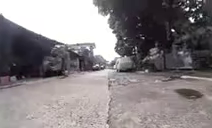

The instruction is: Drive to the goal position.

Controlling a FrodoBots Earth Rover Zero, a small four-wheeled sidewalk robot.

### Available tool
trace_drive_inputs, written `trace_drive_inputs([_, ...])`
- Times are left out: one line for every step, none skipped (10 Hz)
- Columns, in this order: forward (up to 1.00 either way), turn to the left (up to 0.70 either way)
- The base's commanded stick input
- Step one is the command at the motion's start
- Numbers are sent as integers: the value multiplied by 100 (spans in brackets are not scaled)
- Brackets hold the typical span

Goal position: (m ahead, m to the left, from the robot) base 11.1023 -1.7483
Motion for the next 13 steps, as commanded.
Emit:
trace_drive_inputs([100,0])
trace_drive_inputs([100,0])
trace_drive_inputs([100,0])
trace_drive_inputs([100,0])
trace_drive_inputs([100,0])
trace_drive_inputs([100,0])
trace_drive_inputs([100,0])
trace_drive_inputs([100,0])
trace_drive_inputs([100,0])
trace_drive_inputs([100,0])
trace_drive_inputs([100,0])
trace_drive_inputs([100,0])
trace_drive_inputs([100,0])
